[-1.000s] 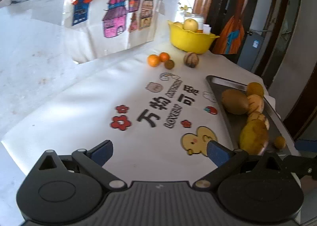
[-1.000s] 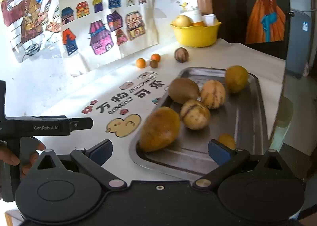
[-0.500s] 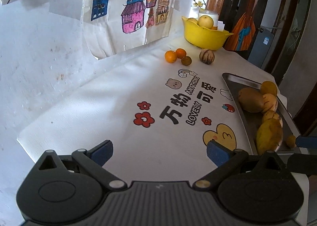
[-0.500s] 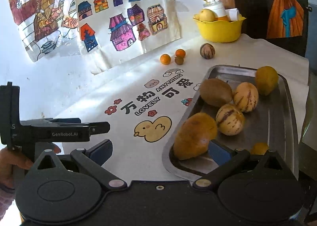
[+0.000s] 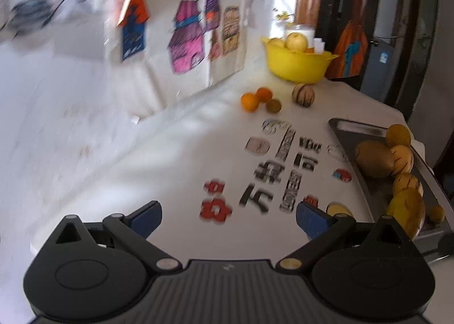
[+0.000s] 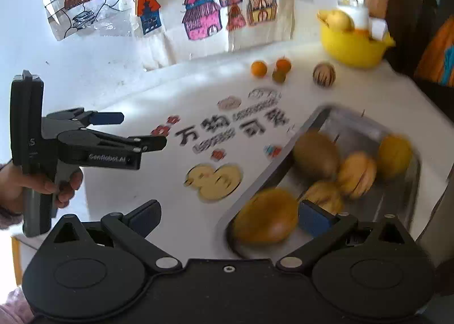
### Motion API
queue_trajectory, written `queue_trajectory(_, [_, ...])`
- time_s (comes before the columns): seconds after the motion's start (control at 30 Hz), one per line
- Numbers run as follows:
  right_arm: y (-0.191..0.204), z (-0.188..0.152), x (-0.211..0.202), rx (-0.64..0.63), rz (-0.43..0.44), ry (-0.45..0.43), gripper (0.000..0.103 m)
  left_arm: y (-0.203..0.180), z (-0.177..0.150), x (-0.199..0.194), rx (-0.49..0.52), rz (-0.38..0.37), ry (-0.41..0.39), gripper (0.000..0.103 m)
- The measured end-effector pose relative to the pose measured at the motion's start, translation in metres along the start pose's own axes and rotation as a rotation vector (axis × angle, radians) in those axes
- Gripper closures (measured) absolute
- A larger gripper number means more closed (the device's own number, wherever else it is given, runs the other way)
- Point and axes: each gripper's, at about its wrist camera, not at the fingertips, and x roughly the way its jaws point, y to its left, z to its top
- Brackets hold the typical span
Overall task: Organize fruits
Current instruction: 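Withdraw both open tools from the tray, then move the right tool to the striped pepino while the left tool approaches a small fruit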
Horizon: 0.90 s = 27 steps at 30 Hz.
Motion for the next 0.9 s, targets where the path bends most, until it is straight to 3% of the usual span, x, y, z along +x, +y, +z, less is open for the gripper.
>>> queue_trajectory(0.27, [-0.038, 0.058, 0.004, -0.088, -0.062, -0.105, 0.001, -0.009, 0.035, 0.021, 0.129, -0.13, -0.12, 0.0])
queue_trajectory(0.4, [-0.057, 0.088, 0.018, -0.09, -0.099, -0.11, 0.001, -0.005, 0.052, 0.039, 0.12, -0.197, -0.168, 0.0])
queue_trajectory(0.57, [-0.077, 0.121, 0.046, -0.093, -0.11, -0.095, 0.001, -0.009, 0.066, 0.065, 0.184, -0.219, -0.221, 0.0])
queue_trajectory(0.73, [-0.104, 0.149, 0.077, -0.025, -0.127, -0.1, 0.001, -0.025, 0.076, 0.084, 0.311, -0.237, -0.263, 0.0])
queue_trajectory(0.9, [-0.136, 0.171, 0.109, 0.124, -0.083, -0.069, 0.001, -0.039, 0.085, 0.11, 0.41, -0.232, -0.263, 0.0])
